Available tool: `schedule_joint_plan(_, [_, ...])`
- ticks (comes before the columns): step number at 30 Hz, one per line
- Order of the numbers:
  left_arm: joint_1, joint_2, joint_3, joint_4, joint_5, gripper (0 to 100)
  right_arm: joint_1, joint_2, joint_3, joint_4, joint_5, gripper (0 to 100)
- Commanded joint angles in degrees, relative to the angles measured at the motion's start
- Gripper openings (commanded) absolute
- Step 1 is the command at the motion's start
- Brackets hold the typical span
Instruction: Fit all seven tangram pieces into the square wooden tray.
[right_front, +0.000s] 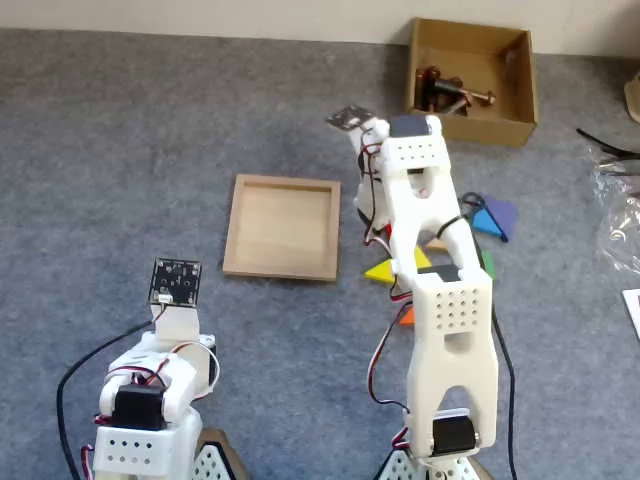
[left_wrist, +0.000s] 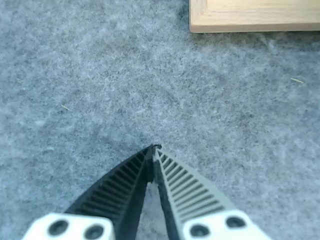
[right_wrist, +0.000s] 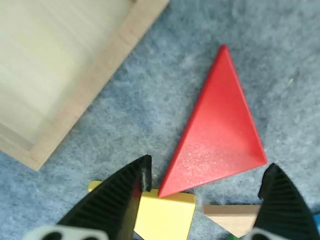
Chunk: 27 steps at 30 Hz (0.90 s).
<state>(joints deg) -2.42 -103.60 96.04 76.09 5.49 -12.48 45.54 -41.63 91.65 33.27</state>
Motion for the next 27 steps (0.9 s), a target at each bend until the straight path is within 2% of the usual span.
schedule_joint_plan(1, [1.0, -0.4, 1.1, -0.2, 0.4, 1, -0.8, -1.4, -3.4, -0.2, 1.1, 33.3])
schedule_joint_plan(19, [1.0, -0.4, 1.1, -0.2, 0.4, 1, 0.6, -1.4, -3.5, -0.6, 3.5, 33.3])
schedule_joint_plan(27, [1.0, -0.4, 1.1, -0.2, 0.4, 1, 3.8, -1.4, -3.5, -0.2, 5.7, 33.3])
